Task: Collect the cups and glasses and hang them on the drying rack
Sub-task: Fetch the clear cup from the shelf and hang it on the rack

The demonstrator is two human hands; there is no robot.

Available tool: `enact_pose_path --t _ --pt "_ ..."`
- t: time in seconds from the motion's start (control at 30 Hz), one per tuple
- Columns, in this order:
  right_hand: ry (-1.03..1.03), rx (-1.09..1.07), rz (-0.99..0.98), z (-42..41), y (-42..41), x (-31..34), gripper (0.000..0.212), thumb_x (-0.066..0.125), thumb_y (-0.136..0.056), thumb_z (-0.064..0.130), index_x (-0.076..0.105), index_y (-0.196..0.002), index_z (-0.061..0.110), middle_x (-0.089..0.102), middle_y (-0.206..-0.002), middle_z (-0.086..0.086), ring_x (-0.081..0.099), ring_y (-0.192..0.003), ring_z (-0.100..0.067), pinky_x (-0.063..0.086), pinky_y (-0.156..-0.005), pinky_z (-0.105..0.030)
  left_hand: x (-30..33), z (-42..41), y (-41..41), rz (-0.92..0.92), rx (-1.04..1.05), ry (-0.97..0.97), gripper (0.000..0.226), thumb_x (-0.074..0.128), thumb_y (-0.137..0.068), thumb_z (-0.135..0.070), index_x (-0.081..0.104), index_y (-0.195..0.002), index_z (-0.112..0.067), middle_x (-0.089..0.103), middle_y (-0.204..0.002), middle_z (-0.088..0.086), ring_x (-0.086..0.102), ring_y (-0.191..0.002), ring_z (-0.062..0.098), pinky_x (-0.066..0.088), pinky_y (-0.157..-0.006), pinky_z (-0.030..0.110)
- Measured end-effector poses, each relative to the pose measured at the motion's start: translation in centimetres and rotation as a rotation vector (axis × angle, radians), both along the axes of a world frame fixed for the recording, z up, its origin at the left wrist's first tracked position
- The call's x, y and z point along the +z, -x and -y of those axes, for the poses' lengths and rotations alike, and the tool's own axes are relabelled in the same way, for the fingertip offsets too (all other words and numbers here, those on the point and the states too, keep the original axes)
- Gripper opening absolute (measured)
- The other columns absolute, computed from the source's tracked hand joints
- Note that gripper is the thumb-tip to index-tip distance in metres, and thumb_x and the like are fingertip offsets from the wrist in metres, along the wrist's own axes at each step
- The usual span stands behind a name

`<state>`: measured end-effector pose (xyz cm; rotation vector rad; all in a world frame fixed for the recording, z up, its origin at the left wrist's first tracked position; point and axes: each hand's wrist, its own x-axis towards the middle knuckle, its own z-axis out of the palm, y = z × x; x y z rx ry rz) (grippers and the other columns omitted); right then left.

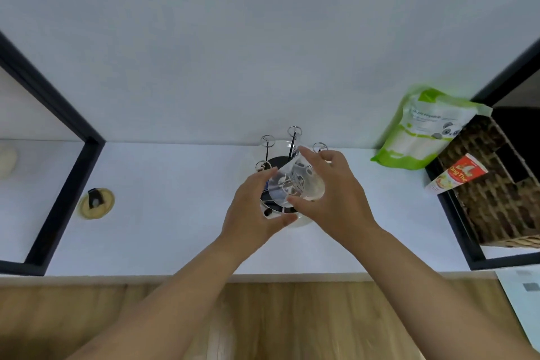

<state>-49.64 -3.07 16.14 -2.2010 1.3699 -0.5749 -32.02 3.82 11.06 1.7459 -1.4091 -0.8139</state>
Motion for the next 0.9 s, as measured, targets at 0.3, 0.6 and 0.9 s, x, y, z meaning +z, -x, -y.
enact_pose_path --t 0.3,0.6,0.9 --pt "0.057 0.045 -0.05 0.9 -0.5 -3.5 0.098 0.085 -0.073 0.039 0.035 -0.157 0.037 0.054 -0.128 0.006 0.058 -0.111 -0.019 0.05 -0.092 -0.035 -4.4 1.4 1.1 0.049 0.07 0.001 0.081 0.084 -0.075 -0.056 0.049 -0.145 -0.034 0.056 -0.142 -0.017 0.046 -0.124 -0.001 0.03 -0.091 0.005" --pt "0.128 0.102 -0.086 1.1 -0.7 -6.5 0.106 0.086 -0.076 0.037 0.027 -0.163 0.028 0.061 -0.128 0.001 0.053 -0.12 -0.017 0.041 -0.111 -0.048 -6.5 2.1 1.4 0.091 0.069 -0.011 0.075 0.084 -0.073 -0.057 0.056 -0.139 -0.036 0.063 -0.136 -0.015 0.043 -0.113 -0.006 0.028 -0.084 0.002" --pt "0.143 0.136 -0.192 1.9 -0.9 -7.9 0.114 0.084 -0.079 0.043 0.009 -0.165 0.037 0.06 -0.129 0.004 0.055 -0.123 -0.017 0.022 -0.123 -0.056 -8.2 2.6 1.0 0.132 0.038 -0.072 0.078 0.085 -0.071 -0.061 0.054 -0.138 -0.037 0.061 -0.131 -0.018 0.048 -0.113 0.0 0.037 -0.086 0.008"
